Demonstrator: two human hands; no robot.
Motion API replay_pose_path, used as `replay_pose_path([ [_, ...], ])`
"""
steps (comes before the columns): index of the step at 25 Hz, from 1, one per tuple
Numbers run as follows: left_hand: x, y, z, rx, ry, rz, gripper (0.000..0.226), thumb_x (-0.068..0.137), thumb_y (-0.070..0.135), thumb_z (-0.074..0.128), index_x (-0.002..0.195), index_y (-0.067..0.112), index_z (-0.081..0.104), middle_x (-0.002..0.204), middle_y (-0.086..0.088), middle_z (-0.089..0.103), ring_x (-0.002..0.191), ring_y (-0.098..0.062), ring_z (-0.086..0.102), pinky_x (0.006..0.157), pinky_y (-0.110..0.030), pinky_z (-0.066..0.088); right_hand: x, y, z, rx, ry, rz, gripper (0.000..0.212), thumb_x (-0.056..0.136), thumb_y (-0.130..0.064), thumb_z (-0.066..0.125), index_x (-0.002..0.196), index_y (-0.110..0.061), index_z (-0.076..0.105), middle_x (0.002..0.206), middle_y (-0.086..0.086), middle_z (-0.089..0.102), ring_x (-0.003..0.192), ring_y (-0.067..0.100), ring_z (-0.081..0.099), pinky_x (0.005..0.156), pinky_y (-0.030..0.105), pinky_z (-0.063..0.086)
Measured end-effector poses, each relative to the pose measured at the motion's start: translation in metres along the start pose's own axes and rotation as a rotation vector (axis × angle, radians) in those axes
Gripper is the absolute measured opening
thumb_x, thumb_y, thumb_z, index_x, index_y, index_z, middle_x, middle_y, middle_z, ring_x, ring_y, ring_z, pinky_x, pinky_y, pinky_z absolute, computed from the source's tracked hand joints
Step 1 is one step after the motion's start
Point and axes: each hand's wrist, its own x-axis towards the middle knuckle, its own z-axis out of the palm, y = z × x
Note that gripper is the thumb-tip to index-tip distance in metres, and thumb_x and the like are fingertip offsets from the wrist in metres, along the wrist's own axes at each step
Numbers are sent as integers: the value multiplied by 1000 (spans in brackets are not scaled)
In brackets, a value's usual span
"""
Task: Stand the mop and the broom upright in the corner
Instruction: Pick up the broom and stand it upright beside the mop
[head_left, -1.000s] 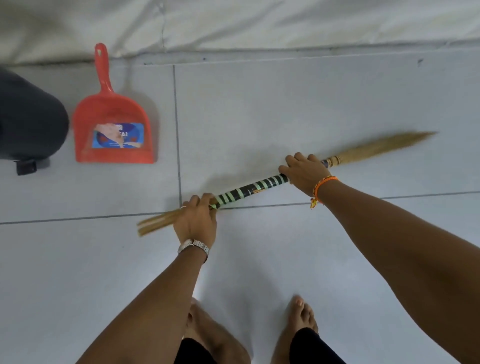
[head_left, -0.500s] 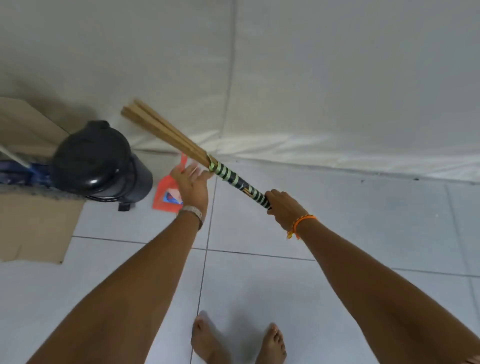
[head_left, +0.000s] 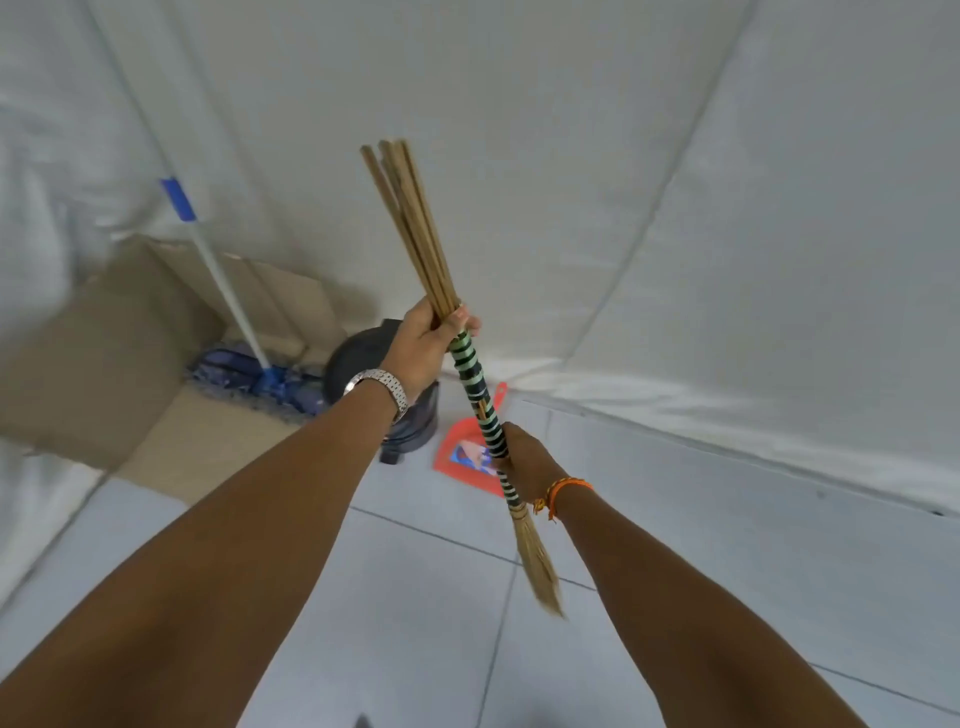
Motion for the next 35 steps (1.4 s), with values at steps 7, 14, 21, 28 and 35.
replay_pose_path([
  [7, -22, 21, -207, 195, -20, 82, 4, 104, 10, 49, 105, 7, 50, 91, -15, 61, 82, -15, 63, 83, -28, 54, 67, -185, 135, 75, -39, -73, 29, 89, -7, 55, 118, -5, 50, 107, 12, 64, 98, 27, 58, 92, 43, 48],
  [14, 0, 44, -367, 196, 83, 58, 6, 105, 14, 47, 101, 10, 50, 88, -6, 62, 88, -22, 59, 93, -42, 49, 152, -327, 193, 129, -51, -111, 43, 89, -8, 55, 132, -10, 46, 118, 17, 66, 107, 33, 61, 95, 45, 51],
  [21, 41, 0, -467, 195, 128, 68, 7, 103, 7, 48, 97, 10, 49, 75, 0, 57, 68, -9, 56, 75, -24, 49, 247, -378, 263, 102, -69, -125, 42, 88, -7, 59, 129, -8, 51, 124, 14, 65, 117, 31, 58, 101, 45, 48],
  [28, 118, -28, -582, 157, 44, -4, 19, 102, 4, 50, 91, 19, 53, 73, 0, 54, 73, -13, 57, 95, -37, 48, 365, -455, 321, 169, -68, -102, 40, 89, -2, 58, 128, -3, 52, 122, 20, 64, 116, 35, 58, 99, 48, 49],
  [35, 179, -39, -707, 65, 117, -65, 12, 104, 9, 49, 96, 17, 53, 80, -2, 55, 83, -19, 56, 98, -36, 45, 476, -543, 363, 98, -89, -91, 41, 88, -10, 60, 128, -7, 52, 121, 18, 66, 111, 35, 60, 94, 42, 49],
])
